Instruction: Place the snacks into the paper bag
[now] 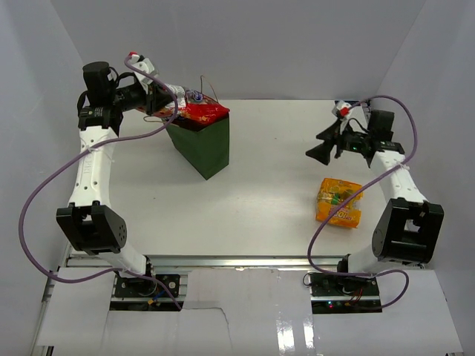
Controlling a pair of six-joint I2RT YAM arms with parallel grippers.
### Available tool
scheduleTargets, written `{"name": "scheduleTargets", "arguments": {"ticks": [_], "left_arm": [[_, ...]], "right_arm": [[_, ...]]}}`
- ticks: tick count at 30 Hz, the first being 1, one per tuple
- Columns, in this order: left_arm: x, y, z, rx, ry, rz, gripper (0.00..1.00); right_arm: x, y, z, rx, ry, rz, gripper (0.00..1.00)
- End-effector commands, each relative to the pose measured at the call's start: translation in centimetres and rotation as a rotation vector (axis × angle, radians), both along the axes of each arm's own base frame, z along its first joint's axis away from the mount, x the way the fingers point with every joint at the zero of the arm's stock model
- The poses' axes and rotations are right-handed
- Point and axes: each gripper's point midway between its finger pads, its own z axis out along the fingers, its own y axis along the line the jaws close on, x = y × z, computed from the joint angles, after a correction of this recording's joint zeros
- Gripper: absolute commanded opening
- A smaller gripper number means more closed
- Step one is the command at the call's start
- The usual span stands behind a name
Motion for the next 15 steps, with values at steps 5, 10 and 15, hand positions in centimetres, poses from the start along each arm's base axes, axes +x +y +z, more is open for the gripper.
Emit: {"name": "scheduleTargets", "arguments": {"ticks": [5, 10, 15], "left_arm": [[-3.2, 0.0, 6.1, 0.044, -0.235, -0.004, 0.00], [-3.6, 0.1, 6.5, 0.045, -0.242, 0.004, 0.00], [-3.7, 0.2, 6.6, 0.045, -0.246, 0.010, 0.00]], "right_arm": [[7.0, 9.8, 10.1, -0.028, -0.331, -0.059, 0.96], [9.7, 16.8, 13.8, 0.030, -0.407, -0.161, 0.73], [9.9, 21.8, 16.8, 0.120, -0.454, -0.183, 0.50]]}}
